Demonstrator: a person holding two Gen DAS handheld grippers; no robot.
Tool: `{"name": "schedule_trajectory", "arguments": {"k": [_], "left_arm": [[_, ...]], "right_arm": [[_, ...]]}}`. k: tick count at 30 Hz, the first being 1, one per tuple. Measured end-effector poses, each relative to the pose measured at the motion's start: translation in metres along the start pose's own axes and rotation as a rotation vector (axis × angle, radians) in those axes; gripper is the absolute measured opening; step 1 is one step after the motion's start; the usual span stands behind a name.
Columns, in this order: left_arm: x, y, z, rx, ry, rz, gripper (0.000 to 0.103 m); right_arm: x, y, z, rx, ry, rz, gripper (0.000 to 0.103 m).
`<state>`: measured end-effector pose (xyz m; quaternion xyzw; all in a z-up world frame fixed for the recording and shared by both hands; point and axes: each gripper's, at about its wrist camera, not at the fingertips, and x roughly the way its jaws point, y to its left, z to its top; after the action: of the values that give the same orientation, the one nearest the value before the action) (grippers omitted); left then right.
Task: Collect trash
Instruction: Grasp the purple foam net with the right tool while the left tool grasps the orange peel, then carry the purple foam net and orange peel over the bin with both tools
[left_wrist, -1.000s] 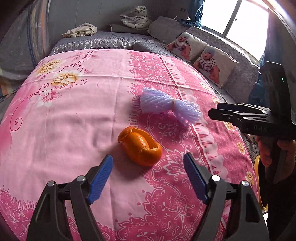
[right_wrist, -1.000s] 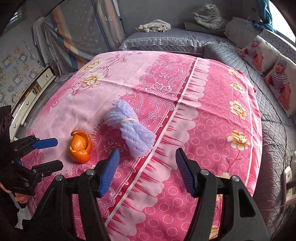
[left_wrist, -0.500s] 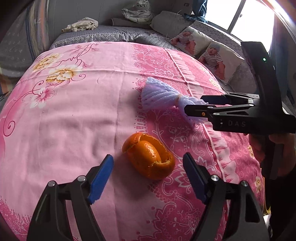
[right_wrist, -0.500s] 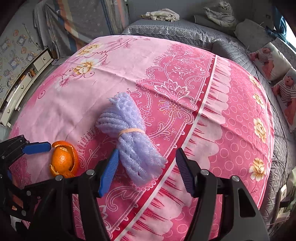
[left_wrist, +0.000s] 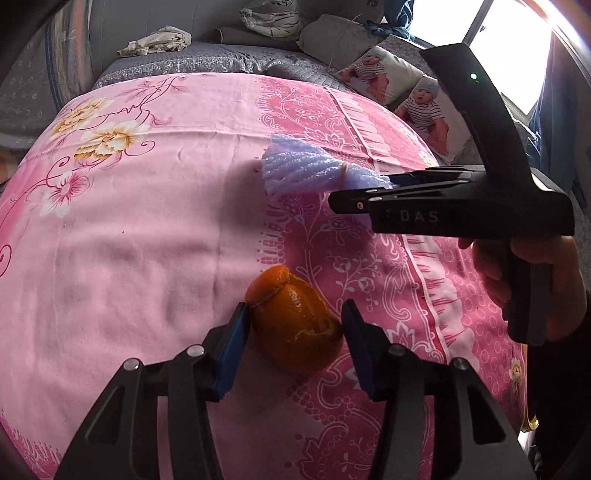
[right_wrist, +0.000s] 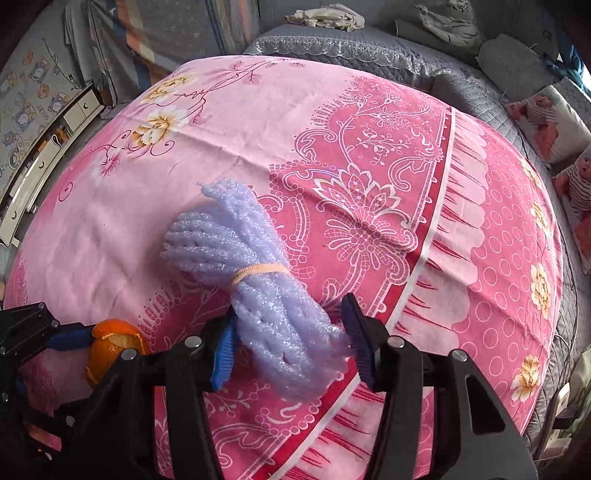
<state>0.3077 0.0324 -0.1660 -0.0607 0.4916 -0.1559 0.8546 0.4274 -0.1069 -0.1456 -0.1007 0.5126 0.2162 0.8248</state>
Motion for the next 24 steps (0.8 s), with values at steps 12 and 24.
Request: {"name": "schedule_trajectory", "arguments": {"k": [12,24], "left_arm": [[-0.029,-0.016,-0.003,0.024,-0.048,-0.038,0.038],[-0.068,-0.076,-0.032,0.146,-0.049,-0.073,0.038]], "right_arm": [[-0.054,-0.029,-0.014,0.117,-0.088,0.064,0.025],[-0.118,-0.055,-0.082,0.198,-0.129,0.053,0.025]]}}
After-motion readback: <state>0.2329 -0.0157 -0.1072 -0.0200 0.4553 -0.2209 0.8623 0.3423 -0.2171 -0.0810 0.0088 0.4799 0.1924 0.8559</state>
